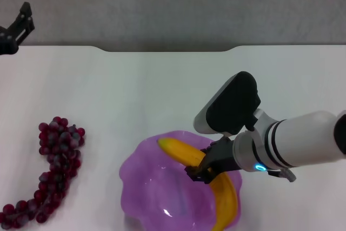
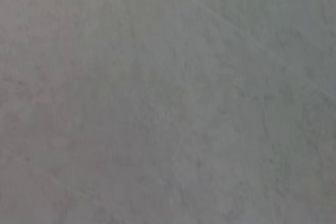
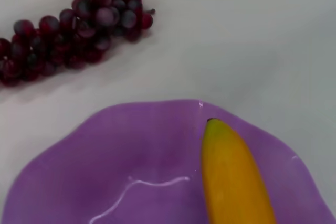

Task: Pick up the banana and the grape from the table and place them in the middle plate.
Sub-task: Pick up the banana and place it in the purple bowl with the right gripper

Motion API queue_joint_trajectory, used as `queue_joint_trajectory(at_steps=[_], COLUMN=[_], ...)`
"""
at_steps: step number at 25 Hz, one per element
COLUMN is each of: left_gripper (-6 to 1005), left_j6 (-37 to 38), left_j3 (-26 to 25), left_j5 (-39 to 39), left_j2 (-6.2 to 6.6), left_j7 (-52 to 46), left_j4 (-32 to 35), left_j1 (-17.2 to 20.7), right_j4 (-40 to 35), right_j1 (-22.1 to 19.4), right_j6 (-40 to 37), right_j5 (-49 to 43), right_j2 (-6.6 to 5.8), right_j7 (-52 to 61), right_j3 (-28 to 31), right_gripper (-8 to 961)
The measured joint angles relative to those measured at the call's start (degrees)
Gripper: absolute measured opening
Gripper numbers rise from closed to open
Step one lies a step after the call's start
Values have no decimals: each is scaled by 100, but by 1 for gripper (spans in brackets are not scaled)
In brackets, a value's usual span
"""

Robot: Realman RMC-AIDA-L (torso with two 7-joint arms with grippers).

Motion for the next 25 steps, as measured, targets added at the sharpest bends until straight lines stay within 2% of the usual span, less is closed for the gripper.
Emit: queue_joint_trajectory(at_steps=[6,21,25], left_gripper=[872,872,872], left_j6=[7,-30,-30], left_j3=[10,-4,-1], left_j5=[0,0,0], left_j2=[-11,-44,-44], left_j7=[0,85,87], left_j4=[-3,-7,-11], left_j1=[-5,0,0], right_j4=[329,220,219], right_j1=[144,80,80], right_j6=[-77,-227,-182], right_j5=[24,23,23], right_j2=[0,0,-1], right_j7=[-1,48,56], right_j3=[-15,106,184], right_gripper=[501,501,577])
